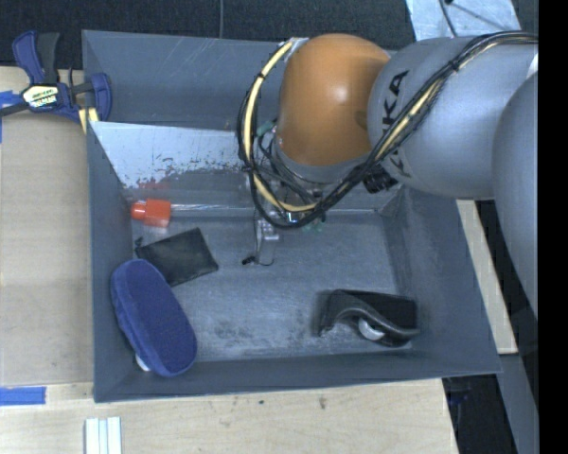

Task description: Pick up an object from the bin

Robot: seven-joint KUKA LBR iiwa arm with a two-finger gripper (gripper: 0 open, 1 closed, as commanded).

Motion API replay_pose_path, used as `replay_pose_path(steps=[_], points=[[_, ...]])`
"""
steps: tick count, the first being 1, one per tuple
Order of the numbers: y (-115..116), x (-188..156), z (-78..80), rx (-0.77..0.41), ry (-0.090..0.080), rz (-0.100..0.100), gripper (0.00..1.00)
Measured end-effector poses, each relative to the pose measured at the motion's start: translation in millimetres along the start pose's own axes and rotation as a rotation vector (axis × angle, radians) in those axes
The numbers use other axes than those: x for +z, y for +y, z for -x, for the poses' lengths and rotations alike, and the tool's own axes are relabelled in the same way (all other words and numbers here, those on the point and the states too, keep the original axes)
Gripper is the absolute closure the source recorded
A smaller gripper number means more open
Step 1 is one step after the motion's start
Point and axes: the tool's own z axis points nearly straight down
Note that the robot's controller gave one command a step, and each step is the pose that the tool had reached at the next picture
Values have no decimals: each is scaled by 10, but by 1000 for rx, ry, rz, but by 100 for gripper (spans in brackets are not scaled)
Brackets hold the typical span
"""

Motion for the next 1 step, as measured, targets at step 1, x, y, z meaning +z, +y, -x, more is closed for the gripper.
replay_pose_path(steps=[1], points=[[876, 1103, -110, -78, -3, 1, 0]])
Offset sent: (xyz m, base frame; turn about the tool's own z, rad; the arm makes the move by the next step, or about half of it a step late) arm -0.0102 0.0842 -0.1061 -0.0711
